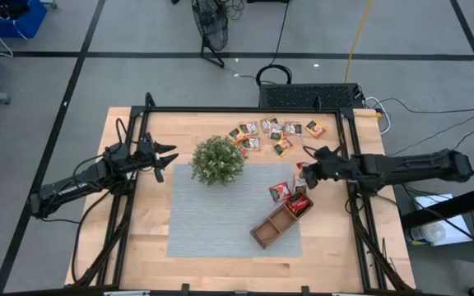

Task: Pick & Place Tea
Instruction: Put the strawberry tea sachet into the brown organizer

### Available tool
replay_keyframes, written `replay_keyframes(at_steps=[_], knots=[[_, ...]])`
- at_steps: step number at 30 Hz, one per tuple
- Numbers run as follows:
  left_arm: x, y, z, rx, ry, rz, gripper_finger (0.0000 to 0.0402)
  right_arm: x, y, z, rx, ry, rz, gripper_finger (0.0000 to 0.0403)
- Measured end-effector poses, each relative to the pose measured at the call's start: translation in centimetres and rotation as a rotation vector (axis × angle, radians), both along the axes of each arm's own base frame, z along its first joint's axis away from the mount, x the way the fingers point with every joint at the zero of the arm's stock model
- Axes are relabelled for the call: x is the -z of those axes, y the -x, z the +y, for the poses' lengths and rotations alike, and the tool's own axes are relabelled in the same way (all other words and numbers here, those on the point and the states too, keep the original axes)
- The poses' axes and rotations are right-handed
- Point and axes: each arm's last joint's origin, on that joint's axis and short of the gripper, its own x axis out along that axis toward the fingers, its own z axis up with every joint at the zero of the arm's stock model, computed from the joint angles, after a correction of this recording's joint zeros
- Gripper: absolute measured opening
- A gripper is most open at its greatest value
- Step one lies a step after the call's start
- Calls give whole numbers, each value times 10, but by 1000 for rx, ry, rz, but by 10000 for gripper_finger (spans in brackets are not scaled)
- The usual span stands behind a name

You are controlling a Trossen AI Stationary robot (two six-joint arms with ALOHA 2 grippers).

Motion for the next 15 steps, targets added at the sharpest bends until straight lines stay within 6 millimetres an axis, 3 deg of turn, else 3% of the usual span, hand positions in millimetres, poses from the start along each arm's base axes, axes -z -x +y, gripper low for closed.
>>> replay_keyframes(at_steps=[15], knots=[[0,0,0,0,0,0,147,-19,4,70,-499,236,-219,20]])
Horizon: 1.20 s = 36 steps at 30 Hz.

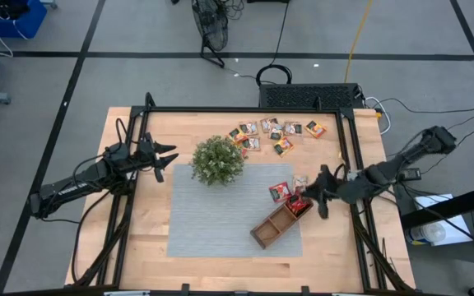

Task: Pick & Place Tea
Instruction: Put the strawberry tea sachet into the brown organizer

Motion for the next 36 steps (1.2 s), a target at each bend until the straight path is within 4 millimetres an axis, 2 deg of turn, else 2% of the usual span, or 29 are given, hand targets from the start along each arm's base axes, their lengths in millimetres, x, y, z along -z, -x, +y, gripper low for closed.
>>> replay_keyframes(at_steps=[6,12,16,24,36], knots=[[0,0,0,0,0,0,147,0,12,31,-158,115,-56,20],[0,0,0,0,0,0,147,28,20,50,-102,246,-100,20],[0,0,0,0,0,0,147,44,18,52,-69,305,-149,20],[0,0,0,0,0,0,147,64,18,53,-74,260,-238,20],[0,0,0,0,0,0,147,83,17,52,-32,339,-191,20]])
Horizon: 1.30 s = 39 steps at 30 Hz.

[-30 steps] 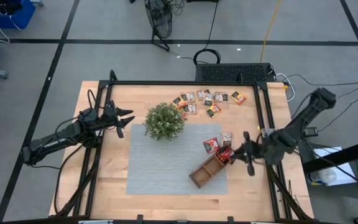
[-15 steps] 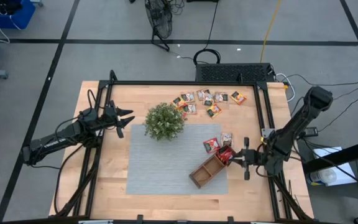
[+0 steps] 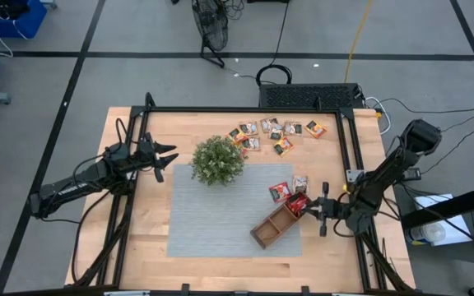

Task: Pick & Place Tea
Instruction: Put the strawberry tea sachet into the brown organizer

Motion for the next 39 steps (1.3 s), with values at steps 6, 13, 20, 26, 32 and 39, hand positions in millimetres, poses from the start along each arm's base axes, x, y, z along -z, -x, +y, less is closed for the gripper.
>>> replay_keyframes(at_steps=[6,13,20,26,32,39], knots=[[0,0,0,0,0,0,147,8,-3,-3,12,91,44,20],[0,0,0,0,0,0,147,13,-5,-4,42,66,57,20],[0,0,0,1,0,0,147,13,-5,-5,50,47,55,30],[0,0,0,0,0,0,147,15,-6,-7,65,60,70,17],[0,0,0,0,0,0,147,15,-6,-7,60,63,74,8],[0,0,0,0,0,0,148,16,-6,-4,-22,27,114,22]])
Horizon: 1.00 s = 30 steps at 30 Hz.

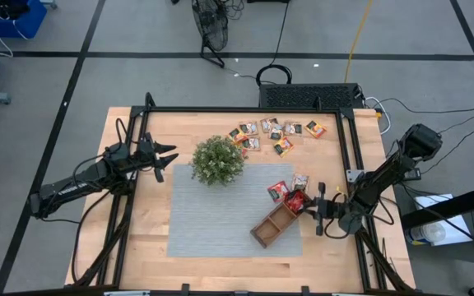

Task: Pick & Place Tea
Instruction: Put the strawberry tea sachet into the brown organizer

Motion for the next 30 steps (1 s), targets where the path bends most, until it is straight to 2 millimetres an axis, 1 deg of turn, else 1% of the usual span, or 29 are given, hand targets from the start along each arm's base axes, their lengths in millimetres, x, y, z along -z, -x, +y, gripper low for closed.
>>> replay_keyframes(at_steps=[4,7,16,20,24,30], knots=[[0,0,0,0,0,1,148,-1,0,0,0,-9,-6,32],[0,0,0,0,0,0,147,-1,0,1,-1,-14,-10,48],[0,0,0,0,0,0,147,-4,-2,2,-8,-20,-34,137],[0,0,0,0,0,0,147,-8,-3,4,-19,12,-65,164],[0,0,0,0,0,0,147,-11,-4,4,-26,44,-90,175],[0,0,0,0,0,0,147,-12,-4,4,-6,74,-101,170]])
